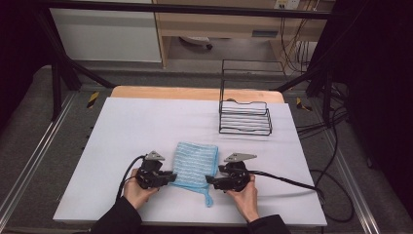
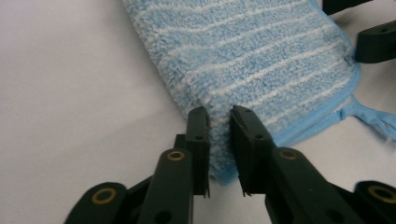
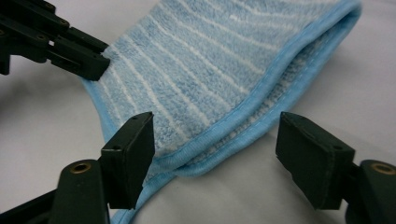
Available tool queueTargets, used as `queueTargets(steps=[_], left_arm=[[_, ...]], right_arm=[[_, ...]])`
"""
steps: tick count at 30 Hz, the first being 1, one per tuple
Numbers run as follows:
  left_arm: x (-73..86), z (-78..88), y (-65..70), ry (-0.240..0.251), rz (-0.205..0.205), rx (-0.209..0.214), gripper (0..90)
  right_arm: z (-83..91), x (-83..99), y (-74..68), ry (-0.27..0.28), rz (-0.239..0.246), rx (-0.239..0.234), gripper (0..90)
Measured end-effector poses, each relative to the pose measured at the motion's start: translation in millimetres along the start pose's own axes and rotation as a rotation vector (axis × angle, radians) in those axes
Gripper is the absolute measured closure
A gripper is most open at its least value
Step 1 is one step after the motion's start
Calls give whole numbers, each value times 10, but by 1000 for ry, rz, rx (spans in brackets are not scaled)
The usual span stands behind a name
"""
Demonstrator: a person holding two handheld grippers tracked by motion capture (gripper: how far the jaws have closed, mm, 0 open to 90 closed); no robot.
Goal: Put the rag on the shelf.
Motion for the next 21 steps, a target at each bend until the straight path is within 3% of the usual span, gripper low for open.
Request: queueTargets(steps=[5,15,21], left_arm=[[2,-4,16,3,9,-3,845],[1,29,60,28,67,16,868],[36,71,197,41,82,61,868]], right_arm=[[-53,37,-29,-3,-9,21,422],[-80,24,-78,-2,-72,-19,778],[8,-32,-69,-24,-58,-45,815]])
Point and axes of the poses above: each handheld gripper's, and its own axes: z roughly backward along the jaws, x roughly out of its underside, y roughly to its right, the point moved 10 cm from there along -z, roughly forward along the jaws, and after that the axes turned 5 degrees about x, right-handed, at the moved point
